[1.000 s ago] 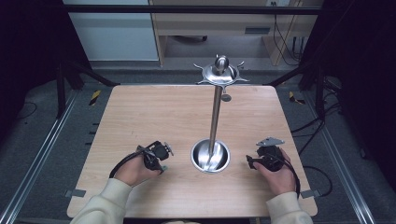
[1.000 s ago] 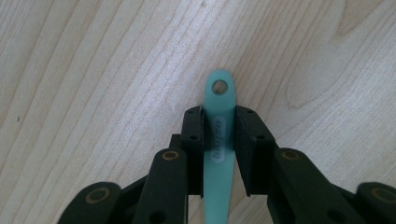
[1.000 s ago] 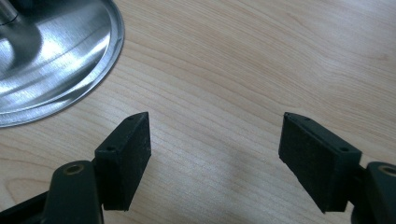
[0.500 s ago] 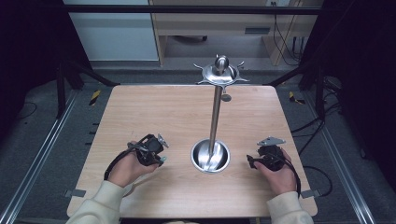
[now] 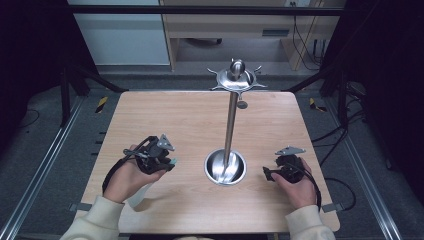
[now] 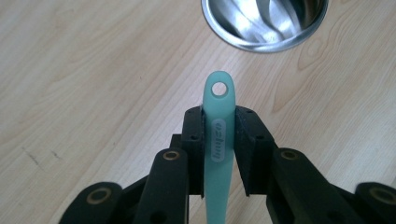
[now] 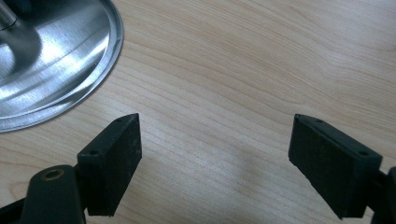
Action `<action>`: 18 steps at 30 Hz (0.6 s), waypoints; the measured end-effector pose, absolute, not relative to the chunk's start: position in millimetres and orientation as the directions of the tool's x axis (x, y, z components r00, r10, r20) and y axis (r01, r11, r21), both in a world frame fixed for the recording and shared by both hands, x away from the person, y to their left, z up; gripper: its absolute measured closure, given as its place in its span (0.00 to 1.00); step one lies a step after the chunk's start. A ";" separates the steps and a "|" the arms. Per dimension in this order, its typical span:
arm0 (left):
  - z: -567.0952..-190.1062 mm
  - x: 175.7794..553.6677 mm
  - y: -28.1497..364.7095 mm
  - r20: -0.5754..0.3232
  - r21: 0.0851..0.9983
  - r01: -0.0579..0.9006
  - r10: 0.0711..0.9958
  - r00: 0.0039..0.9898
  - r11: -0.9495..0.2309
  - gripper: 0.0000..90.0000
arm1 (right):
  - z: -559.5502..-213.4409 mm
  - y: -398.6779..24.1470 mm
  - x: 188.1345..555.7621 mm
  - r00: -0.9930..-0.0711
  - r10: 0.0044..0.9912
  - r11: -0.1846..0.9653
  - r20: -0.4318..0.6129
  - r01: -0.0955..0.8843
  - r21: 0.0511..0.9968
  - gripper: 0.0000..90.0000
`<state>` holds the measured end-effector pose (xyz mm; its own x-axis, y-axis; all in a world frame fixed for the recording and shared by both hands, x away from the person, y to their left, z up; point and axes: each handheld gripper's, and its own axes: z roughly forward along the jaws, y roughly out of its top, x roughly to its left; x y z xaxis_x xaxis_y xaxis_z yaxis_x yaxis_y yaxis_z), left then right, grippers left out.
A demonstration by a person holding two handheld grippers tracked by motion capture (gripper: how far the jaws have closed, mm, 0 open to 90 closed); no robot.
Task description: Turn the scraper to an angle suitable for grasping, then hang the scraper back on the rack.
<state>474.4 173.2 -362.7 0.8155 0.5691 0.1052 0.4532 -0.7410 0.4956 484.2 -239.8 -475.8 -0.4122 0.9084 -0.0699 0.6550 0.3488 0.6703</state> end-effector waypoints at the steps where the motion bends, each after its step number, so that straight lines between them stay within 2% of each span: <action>1: -358.8 473.4 173.3 0.107 0.506 0.449 0.570 0.814 -0.736 0.83 | -476.1 -240.1 484.5 -0.415 0.907 0.350 -0.069 0.653 0.672 0.20; 5: -340.9 469.3 175.2 0.123 0.560 0.421 0.574 0.810 -0.714 0.83 | -476.0 -239.7 485.1 -0.414 0.907 0.352 -0.074 0.651 0.672 0.20; 11: -315.7 461.1 182.9 0.095 0.663 0.392 0.591 0.801 -0.638 0.83 | -475.6 -238.4 485.2 -0.414 0.908 0.350 -0.070 0.654 0.671 0.19; 18: -297.3 460.5 185.7 0.097 0.691 0.369 0.585 0.805 -0.622 0.83 | -474.6 -240.4 484.5 -0.415 0.908 0.337 -0.053 0.652 0.679 0.15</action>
<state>460.5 185.7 -297.3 0.8053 0.5849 0.0967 0.3687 -0.6218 0.6910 484.5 -240.4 -474.6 -0.4148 0.9083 -0.0533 0.6516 0.3374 0.6794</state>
